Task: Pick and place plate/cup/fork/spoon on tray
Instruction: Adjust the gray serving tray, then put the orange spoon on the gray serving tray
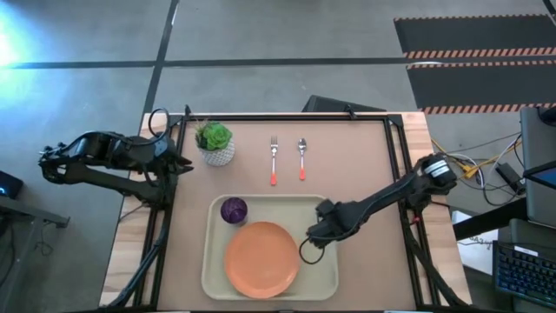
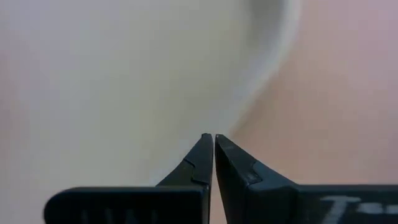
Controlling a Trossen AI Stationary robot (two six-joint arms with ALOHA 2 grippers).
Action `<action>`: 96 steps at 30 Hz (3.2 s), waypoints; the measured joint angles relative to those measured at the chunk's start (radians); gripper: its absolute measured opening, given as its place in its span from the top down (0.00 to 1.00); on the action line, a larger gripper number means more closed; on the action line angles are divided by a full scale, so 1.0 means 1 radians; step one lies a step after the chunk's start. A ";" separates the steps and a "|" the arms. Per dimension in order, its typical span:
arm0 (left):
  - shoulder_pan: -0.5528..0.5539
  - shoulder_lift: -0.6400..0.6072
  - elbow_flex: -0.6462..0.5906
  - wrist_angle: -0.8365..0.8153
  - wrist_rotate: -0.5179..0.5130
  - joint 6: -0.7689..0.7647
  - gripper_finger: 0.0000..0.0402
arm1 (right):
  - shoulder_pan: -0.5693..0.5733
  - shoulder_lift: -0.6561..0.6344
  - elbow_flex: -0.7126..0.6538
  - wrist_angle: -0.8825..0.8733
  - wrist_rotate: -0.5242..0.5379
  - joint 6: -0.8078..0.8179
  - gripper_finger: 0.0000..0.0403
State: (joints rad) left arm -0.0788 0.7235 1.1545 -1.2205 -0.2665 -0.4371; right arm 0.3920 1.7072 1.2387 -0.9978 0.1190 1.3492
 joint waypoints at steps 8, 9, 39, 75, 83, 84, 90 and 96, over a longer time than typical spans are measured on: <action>0.000 0.005 0.000 0.004 0.000 -0.001 0.82 | 0.000 0.023 -0.008 0.188 0.014 -0.037 0.98; 0.000 0.005 0.000 0.006 0.000 0.000 0.82 | 0.001 0.036 -0.008 0.193 0.013 -0.038 0.98; 0.000 0.009 0.000 0.008 0.000 -0.003 0.82 | 0.002 -0.088 -0.203 0.175 -0.013 0.012 0.98; 0.000 -0.032 0.000 0.009 -0.097 0.024 0.82 | -0.677 -0.100 0.176 0.388 -0.075 -0.736 0.59; 0.000 -0.024 0.000 0.083 -0.139 0.025 0.82 | -0.763 0.012 0.174 0.200 -0.179 -0.828 0.59; 0.000 -0.024 0.000 0.088 -0.140 0.025 0.82 | -0.769 0.026 0.174 0.163 -0.179 -0.828 0.59; 0.000 -0.035 0.000 0.088 -0.140 0.025 0.82 | -0.778 0.103 0.174 0.132 -0.182 -0.829 0.59; 0.000 -0.051 0.000 0.088 -0.140 0.025 0.82 | -0.775 0.187 0.213 0.180 -0.180 -0.773 0.59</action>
State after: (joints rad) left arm -0.0788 0.6721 1.1542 -1.1328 -0.4068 -0.4118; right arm -0.3832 1.8939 1.4515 -0.8181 -0.0608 0.5758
